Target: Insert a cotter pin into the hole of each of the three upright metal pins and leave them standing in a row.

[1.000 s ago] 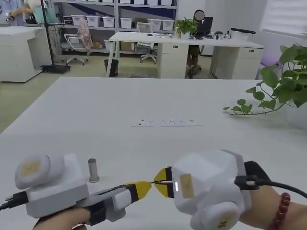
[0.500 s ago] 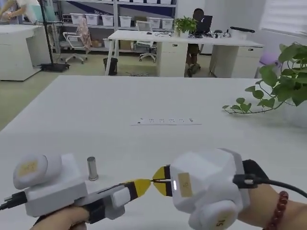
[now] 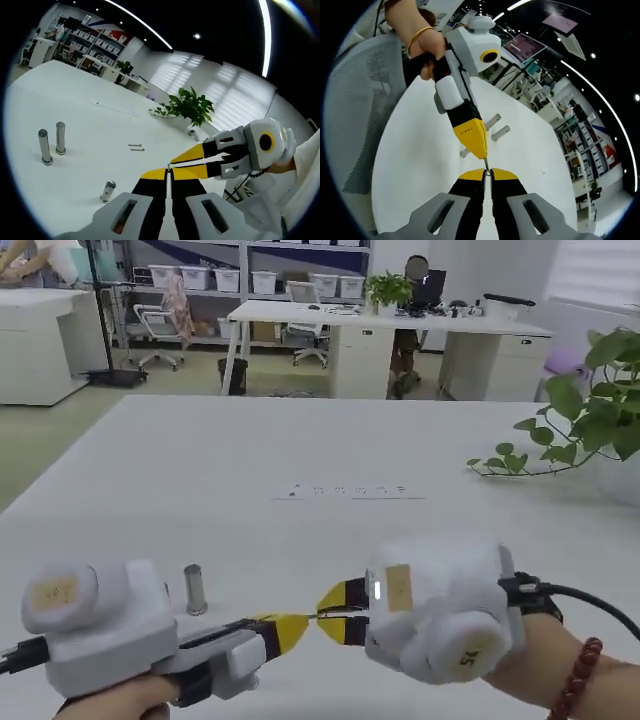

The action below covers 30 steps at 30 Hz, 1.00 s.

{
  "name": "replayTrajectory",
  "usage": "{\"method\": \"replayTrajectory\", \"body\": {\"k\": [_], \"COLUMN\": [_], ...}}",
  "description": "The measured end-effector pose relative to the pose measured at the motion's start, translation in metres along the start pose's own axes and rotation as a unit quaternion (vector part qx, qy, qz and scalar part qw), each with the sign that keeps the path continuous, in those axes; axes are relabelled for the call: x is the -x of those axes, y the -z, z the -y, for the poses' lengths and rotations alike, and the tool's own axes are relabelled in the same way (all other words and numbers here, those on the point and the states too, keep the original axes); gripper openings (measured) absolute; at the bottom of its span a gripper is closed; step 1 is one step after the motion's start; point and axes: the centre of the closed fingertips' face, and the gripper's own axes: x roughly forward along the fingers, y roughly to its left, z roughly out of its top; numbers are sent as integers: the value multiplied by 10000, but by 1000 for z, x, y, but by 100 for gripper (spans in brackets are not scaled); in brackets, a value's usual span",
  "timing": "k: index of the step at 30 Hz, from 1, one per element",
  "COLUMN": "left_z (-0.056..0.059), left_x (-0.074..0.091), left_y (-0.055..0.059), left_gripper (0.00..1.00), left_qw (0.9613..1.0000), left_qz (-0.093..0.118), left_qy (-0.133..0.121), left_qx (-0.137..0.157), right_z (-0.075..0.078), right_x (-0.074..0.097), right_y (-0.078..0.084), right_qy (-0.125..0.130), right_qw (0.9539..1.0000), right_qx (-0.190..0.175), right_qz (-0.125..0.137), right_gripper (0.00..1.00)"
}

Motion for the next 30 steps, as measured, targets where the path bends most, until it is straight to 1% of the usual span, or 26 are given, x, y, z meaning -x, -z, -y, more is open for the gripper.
{"method": "replayTrajectory", "body": {"k": [1, 2, 3, 5, 6, 7, 8, 9, 10, 13, 15, 16, 17, 18, 20, 21, 22, 23, 25, 26, 27, 28, 30], "left_z": [0, 0, -1, 0, 0, 0, 0, 1, 0, 0, 2, 3, 4, 5, 7, 7, 8, 11, 13, 15, 15, 17, 21], "left_x": [1, 1, 2, 3, 4, 4, 5, 5, 6, 7, 8, 8, 9, 9, 10, 10, 11, 11, 12, 13, 13, 14, 16], "left_y": [1, 2, 3, 4, 7, 7, 8, 9, 10, 10, 11, 13, 14, 15, 16, 17, 18, 19, 20, 22, 23, 25, 27], "left_gripper": [0, 0, 0, 0, 0, 0, 0, 0, 0, 0, 0, 0, 0, 0, 0, 0, 0, 0, 0, 0, 0, 0, 0], "left_qw": [9999, 9999, 9998, 9995, 9990, 9988, 9984, 9980, 9974, 9955, 9936, 9921, 9910, 9902, 9878, 9857, 9845, 9825, 9819, 9805, 9800, 9782, 9771], "left_qz": [-45, -58, -71, -102, -152, -167, -197, -217, -243, -263, -325, -368, -404, -415, -456, -487, -502, -531, -545, -582, -592, -632, -652], "left_qy": [-7, -10, -11, -6, -11, -4, 10, 13, 23, 65, 133, 155, 180, 210, 281, 304, 325, 388, 484, 558, 574, 638, 748], "left_qx": [-110, -150, -202, -286, -414, -450, -536, -598, -675, -904, -1074, -1185, -1260, -1320, -1465, -1583, -1651, -1745, -1749, -1792, -1809, -1874, -1883], "right_z": [1, 1, 0, 0, -1, -3, -4, -6, -6, -8, -12, -12, -13, -15, -17, -18, -22, -22, -26, -27, -29, -31, -35], "right_x": [1, 1, 1, 3, 3, 4, 4, 5, 5, 5, 6, 6, 6, 7, 8, 8, 9, 10, 11, 12, 12, 13, 14], "right_y": [0, 1, 0, 0, 0, 1, 0, 0, 1, 3, 3, 3, 2, 2, 4, 4, 3, 3, 4, 4, 5, 5, 4], "right_qy": [10, -13, -120, -199, -256, -347, -386, -483, -489, -622, -743, -776, -830, -923, -979, -1043, -1170, -1194, -1314, -1333, -1392, -1434, -1565], "right_qw": [9999, 9996, 9986, 9957, 9950, 9932, 9914, 9884, 9867, 9824, 9785, 9758, 9742, 9712, 9704, 9694, 9664, 9650, 9624, 9621, 9612, 9603, 9569], "right_qx": [-157, -290, -491, -874, -919, -1065, -1203, -1381, -1496, -1704, -1867, -1982, -2026, -2119, -2134, -2143, -2208, -2249, -2290, -2294, -2291, -2301, -2348], "right_qz": [35, 71, 144, 247, 278, 308, 348, 405, 416, 440, 471, 511, 546, 584, 570, 584, 609, 625, 633, 637, 642, 649, 689], "right_gripper": [6, 7, 8, 10, 11, 11, 11, 12, 12, 14, 15, 15, 15, 15, 15, 15, 15, 16, 15, 15, 15, 15, 15]}}
